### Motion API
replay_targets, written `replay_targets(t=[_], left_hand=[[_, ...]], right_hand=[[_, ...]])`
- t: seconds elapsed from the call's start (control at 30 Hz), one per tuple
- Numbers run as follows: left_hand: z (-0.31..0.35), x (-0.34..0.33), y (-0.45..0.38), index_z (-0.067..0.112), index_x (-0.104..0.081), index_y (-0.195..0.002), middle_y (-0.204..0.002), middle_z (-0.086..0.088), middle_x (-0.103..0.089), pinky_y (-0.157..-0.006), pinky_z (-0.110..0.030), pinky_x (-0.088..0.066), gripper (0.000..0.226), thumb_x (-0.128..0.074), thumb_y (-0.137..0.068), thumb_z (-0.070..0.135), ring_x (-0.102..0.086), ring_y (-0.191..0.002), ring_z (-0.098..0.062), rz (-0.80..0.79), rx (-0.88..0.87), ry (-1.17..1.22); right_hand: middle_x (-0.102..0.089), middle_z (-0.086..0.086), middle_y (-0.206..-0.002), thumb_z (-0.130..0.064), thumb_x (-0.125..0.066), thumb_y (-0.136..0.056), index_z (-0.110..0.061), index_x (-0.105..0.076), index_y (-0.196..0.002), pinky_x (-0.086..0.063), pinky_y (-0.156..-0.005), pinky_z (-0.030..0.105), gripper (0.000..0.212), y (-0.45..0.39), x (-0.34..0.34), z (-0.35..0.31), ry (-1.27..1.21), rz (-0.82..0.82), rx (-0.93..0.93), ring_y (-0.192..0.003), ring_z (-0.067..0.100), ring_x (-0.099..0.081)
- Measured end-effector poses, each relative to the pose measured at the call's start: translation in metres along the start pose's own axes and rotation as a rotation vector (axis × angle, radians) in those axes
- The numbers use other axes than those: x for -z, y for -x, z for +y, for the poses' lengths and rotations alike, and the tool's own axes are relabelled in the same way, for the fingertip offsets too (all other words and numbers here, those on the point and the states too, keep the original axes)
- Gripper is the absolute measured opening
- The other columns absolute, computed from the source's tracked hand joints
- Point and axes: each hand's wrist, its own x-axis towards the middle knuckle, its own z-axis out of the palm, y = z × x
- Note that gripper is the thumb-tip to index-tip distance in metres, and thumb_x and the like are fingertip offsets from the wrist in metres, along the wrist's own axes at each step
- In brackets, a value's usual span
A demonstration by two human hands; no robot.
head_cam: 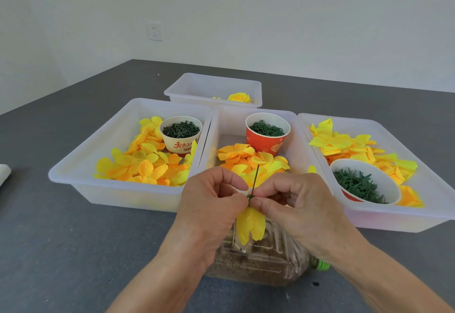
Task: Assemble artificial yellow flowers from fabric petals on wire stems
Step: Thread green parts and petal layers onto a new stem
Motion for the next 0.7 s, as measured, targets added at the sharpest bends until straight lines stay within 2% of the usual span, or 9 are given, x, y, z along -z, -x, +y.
replay_targets(t=[0.1,0.23,0.37,0.53,0.63,0.7], left_hand=[[-0.001,0.002,0.002,0.014,-0.064,-0.062,-0.054,-0.002,-0.054,-0.045,-0.013,-0.039,0.029,-0.063,-0.073,-0.014,-0.047,-0.049,-0.007,-0.005,0.016,0.038],[-0.003,0.003,0.005,0.011,-0.068,-0.073,-0.059,0.000,-0.063,-0.050,-0.013,-0.045,0.019,-0.066,-0.077,-0.008,-0.055,-0.054,-0.005,-0.016,0.073,0.117],[0.000,0.002,0.006,0.012,-0.068,-0.071,-0.058,0.004,-0.063,-0.048,-0.010,-0.042,0.019,-0.063,-0.081,-0.003,-0.053,-0.049,0.000,0.010,0.078,0.139],[0.000,0.000,0.004,0.010,-0.067,-0.070,-0.051,0.008,-0.060,-0.046,-0.010,-0.041,0.013,-0.069,-0.076,-0.002,-0.051,-0.045,0.001,-0.005,0.085,0.153],[0.000,0.002,0.002,0.010,-0.066,-0.069,-0.052,0.005,-0.059,-0.048,-0.014,-0.043,0.014,-0.069,-0.074,-0.003,-0.050,-0.045,-0.002,-0.025,0.145,0.183],[0.000,0.004,0.000,0.011,-0.066,-0.068,-0.054,0.002,-0.060,-0.057,-0.023,-0.045,0.014,-0.068,-0.074,-0.002,-0.051,-0.049,-0.007,-0.052,0.203,0.208]], right_hand=[[-0.072,0.000,-0.068,0.004,-0.073,-0.073,-0.020,-0.074,-0.068,-0.055,-0.063,0.020,0.024,-0.001,0.003,-0.002,-0.233,-0.056,-0.120,-0.064,0.006,-0.065],[-0.067,0.004,-0.060,0.010,-0.065,-0.074,-0.004,-0.071,-0.076,-0.048,-0.050,0.014,0.015,-0.004,0.006,0.001,-0.508,-0.088,-0.284,-0.053,0.007,-0.062],[-0.061,0.003,-0.056,0.006,-0.064,-0.077,-0.004,-0.071,-0.077,-0.044,-0.045,0.017,0.012,-0.007,0.004,0.002,-0.537,-0.039,-0.372,-0.048,0.008,-0.055],[-0.057,0.001,-0.052,0.004,-0.063,-0.077,-0.002,-0.068,-0.082,-0.040,-0.039,0.017,0.009,-0.013,0.006,0.006,-0.560,-0.063,-0.446,-0.044,0.007,-0.051],[-0.056,0.002,-0.052,-0.003,-0.065,-0.064,-0.003,-0.066,-0.082,-0.038,-0.037,0.017,0.019,-0.017,0.004,0.005,-0.608,-0.113,-0.512,-0.042,0.007,-0.050],[-0.057,0.003,-0.052,-0.008,-0.064,-0.057,-0.005,-0.065,-0.082,-0.038,-0.035,0.016,0.025,-0.020,0.004,0.004,-0.635,-0.144,-0.556,-0.041,0.007,-0.050]])
